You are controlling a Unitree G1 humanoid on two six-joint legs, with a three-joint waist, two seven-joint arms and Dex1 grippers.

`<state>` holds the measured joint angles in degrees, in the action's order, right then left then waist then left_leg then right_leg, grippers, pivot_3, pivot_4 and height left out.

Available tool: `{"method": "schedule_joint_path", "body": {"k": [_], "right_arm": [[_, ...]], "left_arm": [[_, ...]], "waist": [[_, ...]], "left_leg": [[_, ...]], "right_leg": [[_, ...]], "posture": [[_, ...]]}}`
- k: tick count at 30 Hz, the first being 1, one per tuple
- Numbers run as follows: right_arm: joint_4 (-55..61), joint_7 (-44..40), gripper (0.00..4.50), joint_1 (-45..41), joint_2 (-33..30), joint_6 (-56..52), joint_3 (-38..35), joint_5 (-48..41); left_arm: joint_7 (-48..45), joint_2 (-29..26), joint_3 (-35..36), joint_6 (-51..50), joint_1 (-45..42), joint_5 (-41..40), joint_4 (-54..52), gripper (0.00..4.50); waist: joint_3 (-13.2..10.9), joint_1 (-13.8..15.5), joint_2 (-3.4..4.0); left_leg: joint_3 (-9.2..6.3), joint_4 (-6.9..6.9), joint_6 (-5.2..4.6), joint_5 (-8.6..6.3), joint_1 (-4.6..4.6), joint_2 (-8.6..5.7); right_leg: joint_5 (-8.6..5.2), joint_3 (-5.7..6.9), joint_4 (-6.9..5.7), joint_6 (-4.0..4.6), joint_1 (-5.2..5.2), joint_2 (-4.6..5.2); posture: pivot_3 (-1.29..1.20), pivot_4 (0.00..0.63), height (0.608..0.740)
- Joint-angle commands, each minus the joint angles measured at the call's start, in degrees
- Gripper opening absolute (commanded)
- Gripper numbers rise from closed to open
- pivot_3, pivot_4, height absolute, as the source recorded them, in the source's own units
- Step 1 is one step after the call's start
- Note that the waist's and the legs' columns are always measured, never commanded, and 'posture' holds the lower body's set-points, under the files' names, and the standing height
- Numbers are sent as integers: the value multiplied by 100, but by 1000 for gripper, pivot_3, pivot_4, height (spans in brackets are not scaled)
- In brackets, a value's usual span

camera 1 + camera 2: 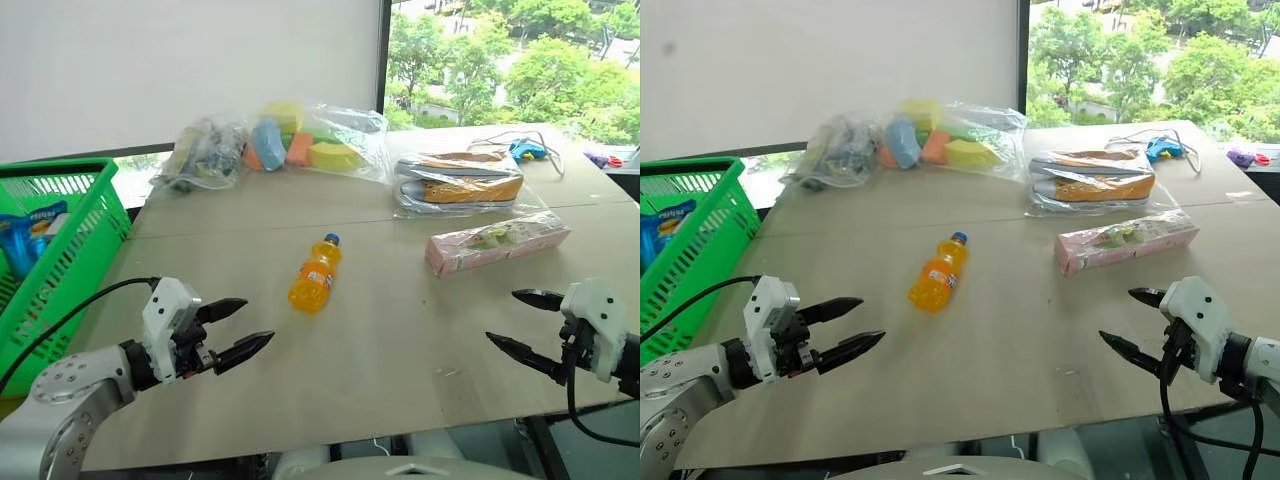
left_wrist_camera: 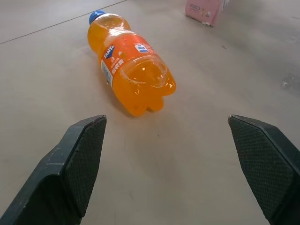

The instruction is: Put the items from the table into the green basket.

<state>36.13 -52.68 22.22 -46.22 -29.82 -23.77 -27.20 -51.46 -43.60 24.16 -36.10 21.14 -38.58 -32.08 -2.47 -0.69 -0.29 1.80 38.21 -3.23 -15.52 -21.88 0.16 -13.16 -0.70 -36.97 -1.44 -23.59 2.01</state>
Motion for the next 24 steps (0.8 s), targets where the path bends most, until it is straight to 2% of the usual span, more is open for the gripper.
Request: {"method": "schedule_joint_path", "body": {"k": [1, 4, 9, 11, 13, 15, 18, 20, 22, 24], "right_arm": [[-23, -30, 4500, -247, -44, 215, -37, -15], [-58, 91, 4500, -723, 59, 196, 266, -151], [388, 25, 4500, -1041, -34, -75, 466, -619], [616, 57, 4500, -1252, -136, -186, 609, -739], [788, 185, 4500, -1560, -208, -376, 726, -889], [859, 347, 4500, -1798, -254, -497, 861, -862], [1072, 246, 4500, -1989, -465, -535, 1226, -793], [1136, 287, 4500, -2100, -473, -623, 1296, -966], [1157, 293, 4500, -2170, -487, -608, 1354, -976], [1211, 285, 4500, -2222, -476, -690, 1286, -1214]], "left_arm": [[401, 80, -60, -304, -525, -403, -189, 4313], [1660, 435, -327, -1098, -1630, -681, -259, 4313], [3281, 662, -668, -2653, -2724, -691, -375, 4313], [3678, 830, -725, -4259, -3556, -1022, -38, 4313], [3988, 1350, -631, -5335, -4321, -1033, 382, 4313], [4258, 1763, -567, -5614, -4716, -963, 625, 4313], [4565, 2129, -971, -5640, -4956, -714, 1108, 4313], [4692, 2128, -1473, -5630, -4915, -381, 1377, 4313], [4742, 2121, -1683, -5633, -4882, -129, 1551, 4313], [4582, 1930, -2121, -5478, -4853, 30, 1690, 4313]], "waist": [[-1, 2, -1], [-6, 62, -9], [6, 6, -23], [5, -4, -26], [3, -1, -29], [10, -3, -38], [16, -39, -50], [15, -43, -51], [17, -44, -48], [16, -46, -51]], "left_leg": [[0, 0, 0, -1, 0, 0], [0, 15, -1, 0, -6, 2], [5, 18, -1, 0, 31, 1], [5, 17, -1, 0, 25, 1], [1, 19, -2, 0, 17, 1], [-1, 19, -1, 1, 19, -2], [-1, 17, -1, 0, 18, -2], [1, 13, 0, -1, 13, -2], [1, 13, 0, 0, 10, -1], [3, 12, 0, 0, 10, -3]], "right_leg": [[0, 0, 1, 0, 0, -1], [-12, 7, 4, -24, 3, -2], [-5, -6, 4, -32, 44, -16], [8, -7, 4, -52, 38, -30], [9, -5, 3, -55, 33, -46], [11, -4, 2, -57, 34, -53], [23, -18, 3, -33, 32, -54], [23, -23, 3, -29, 23, -54], [23, -24, 3, -28, 19, -55], [22, -24, 3, -26, 18, -53]], "posture": [[-36, 8, 740], [-35, 4, 740], [-39, 3, 740], [-43, 2, 740], [-50, 3, 740], [-65, 4, 740], [-86, 6, 740], [-99, 7, 740], [-118, 8, 740], [-130, 8, 740]]}}
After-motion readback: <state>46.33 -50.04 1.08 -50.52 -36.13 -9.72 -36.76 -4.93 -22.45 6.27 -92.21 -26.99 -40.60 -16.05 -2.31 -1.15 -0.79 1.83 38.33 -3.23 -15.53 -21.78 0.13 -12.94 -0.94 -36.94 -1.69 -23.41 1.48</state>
